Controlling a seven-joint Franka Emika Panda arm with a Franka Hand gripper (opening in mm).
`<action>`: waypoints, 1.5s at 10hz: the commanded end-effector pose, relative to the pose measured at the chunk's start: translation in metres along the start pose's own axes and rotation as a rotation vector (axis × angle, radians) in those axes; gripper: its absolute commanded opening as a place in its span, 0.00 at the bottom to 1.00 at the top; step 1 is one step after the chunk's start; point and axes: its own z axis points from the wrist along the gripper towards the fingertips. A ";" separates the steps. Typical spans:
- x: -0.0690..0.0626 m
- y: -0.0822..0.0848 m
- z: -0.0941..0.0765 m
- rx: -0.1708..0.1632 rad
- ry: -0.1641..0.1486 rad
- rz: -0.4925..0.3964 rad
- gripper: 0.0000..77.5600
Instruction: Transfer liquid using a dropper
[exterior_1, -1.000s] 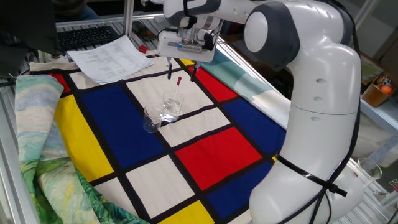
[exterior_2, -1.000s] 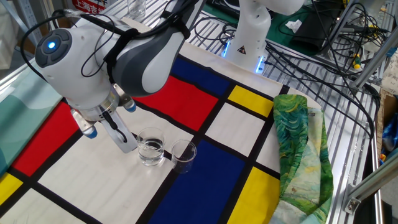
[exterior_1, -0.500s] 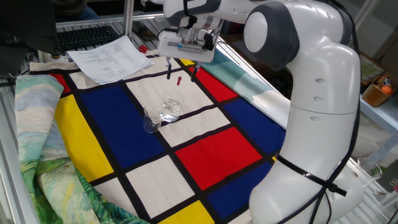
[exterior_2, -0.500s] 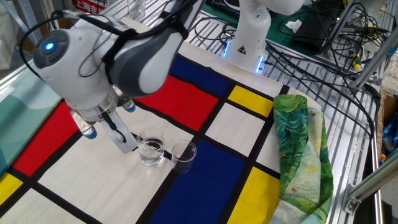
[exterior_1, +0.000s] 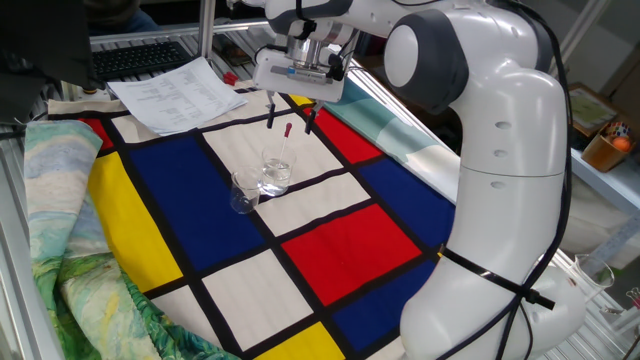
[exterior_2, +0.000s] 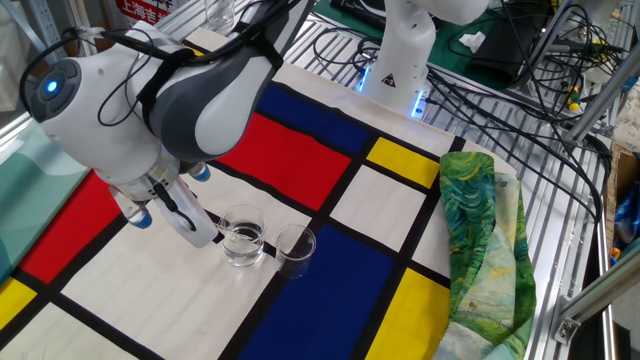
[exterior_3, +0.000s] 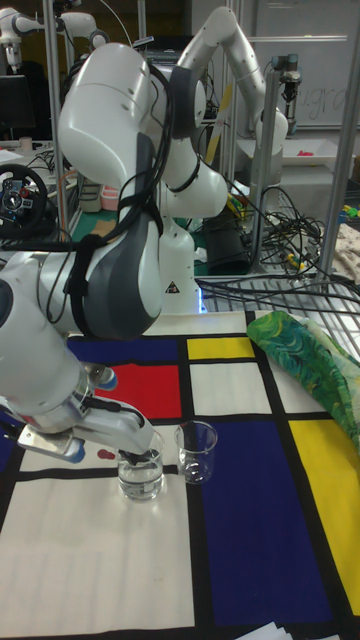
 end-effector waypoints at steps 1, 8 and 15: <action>0.000 0.000 -0.001 0.001 -0.005 -0.007 1.00; 0.000 0.000 -0.001 -0.004 -0.001 -0.009 1.00; -0.001 0.000 0.001 -0.017 0.007 -0.013 1.00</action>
